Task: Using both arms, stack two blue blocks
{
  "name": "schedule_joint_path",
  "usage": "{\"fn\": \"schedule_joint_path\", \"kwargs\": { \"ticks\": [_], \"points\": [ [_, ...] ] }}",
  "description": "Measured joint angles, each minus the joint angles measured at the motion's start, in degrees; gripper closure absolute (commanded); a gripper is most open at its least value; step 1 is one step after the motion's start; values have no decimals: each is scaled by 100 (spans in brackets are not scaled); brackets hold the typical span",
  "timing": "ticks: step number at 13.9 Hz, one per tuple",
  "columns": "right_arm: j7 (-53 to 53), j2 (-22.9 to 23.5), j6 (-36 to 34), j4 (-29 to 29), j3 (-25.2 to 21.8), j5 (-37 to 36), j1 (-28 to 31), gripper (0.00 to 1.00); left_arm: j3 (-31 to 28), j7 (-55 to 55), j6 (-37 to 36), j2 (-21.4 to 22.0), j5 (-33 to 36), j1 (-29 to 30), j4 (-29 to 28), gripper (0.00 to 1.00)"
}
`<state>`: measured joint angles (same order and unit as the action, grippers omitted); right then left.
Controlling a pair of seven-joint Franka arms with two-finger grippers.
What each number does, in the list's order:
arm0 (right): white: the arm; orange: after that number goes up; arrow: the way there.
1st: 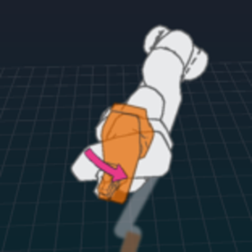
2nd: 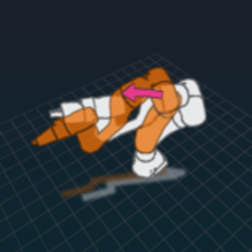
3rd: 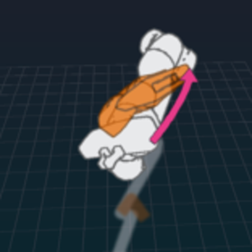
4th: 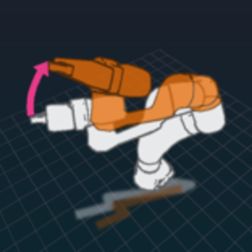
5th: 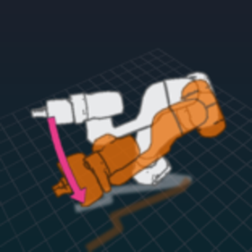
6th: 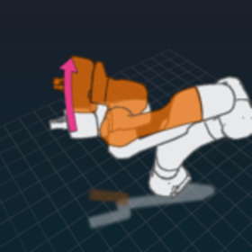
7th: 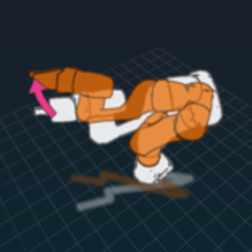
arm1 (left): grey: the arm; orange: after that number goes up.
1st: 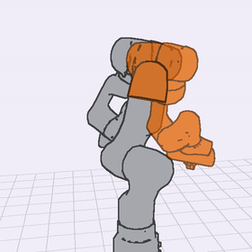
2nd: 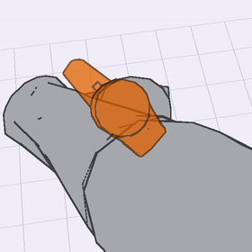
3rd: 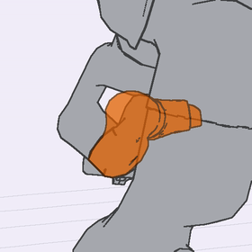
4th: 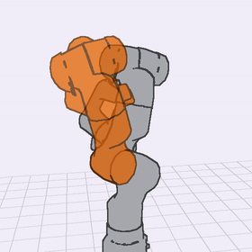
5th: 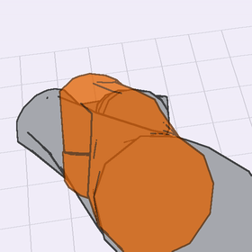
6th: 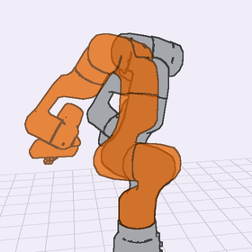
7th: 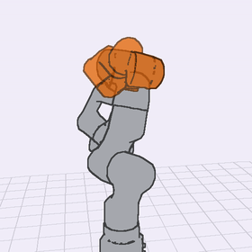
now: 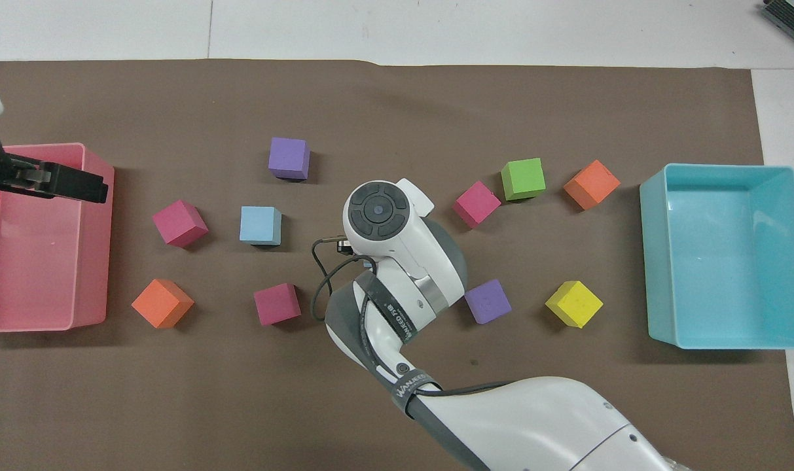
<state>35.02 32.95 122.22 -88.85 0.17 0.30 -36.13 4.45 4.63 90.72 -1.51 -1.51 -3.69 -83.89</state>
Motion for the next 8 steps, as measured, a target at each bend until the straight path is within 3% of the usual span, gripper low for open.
{"fn": "schedule_joint_path", "kwargs": {
  "ticks": [8],
  "points": [
    [-201,0,0,-105,0,-29,-4,99,-2,-87,525,-381,0,-203,-206,0]
  ]
}}
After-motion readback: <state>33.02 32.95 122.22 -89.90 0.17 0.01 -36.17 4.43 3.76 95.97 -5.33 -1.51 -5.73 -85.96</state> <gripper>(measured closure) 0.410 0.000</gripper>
